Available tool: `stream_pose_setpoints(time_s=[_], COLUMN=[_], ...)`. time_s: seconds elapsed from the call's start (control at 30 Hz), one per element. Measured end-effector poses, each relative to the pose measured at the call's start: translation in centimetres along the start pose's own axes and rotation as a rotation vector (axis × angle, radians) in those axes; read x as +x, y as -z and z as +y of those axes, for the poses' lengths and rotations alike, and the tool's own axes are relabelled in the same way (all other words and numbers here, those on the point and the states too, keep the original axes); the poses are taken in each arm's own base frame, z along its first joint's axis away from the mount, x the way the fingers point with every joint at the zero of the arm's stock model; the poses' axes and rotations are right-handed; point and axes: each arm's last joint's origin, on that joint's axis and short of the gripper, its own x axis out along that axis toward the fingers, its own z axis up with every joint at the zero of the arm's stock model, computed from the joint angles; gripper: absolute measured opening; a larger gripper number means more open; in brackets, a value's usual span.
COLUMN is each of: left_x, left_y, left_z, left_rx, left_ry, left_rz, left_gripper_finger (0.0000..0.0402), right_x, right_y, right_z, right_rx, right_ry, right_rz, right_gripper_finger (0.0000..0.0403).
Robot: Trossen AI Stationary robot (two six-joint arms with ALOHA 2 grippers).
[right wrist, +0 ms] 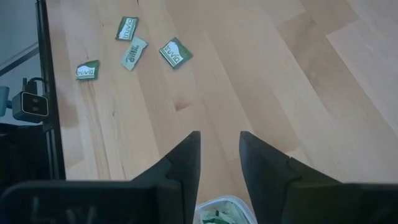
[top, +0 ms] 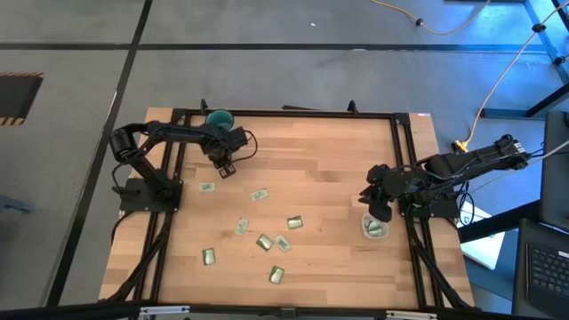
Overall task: Pick and place items into bin
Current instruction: Put the white stevia packet into the transparent bin
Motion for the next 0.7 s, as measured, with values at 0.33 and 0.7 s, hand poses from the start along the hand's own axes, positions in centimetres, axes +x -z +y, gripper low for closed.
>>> stream_pose_setpoints(time_s=[0.33,0.7], left_x=[0.8,0.3], left_y=[0.6,0.5], left_z=[-0.3,-1.5], left_rx=[-0.007,0.048], left_ry=[0.033,-0.002], left_rz=[-0.010,-0.024], left_gripper_finger=[0.0062,0.0005], right_x=[0.0,0.0], right_y=[0.0,0.0], right_z=[0.0,0.0], right_rx=[0.004,0.003], right_ry=[0.000,0.000], right_rz=[0.000,0.001], right_gripper_finger=[0.0115,0.0115])
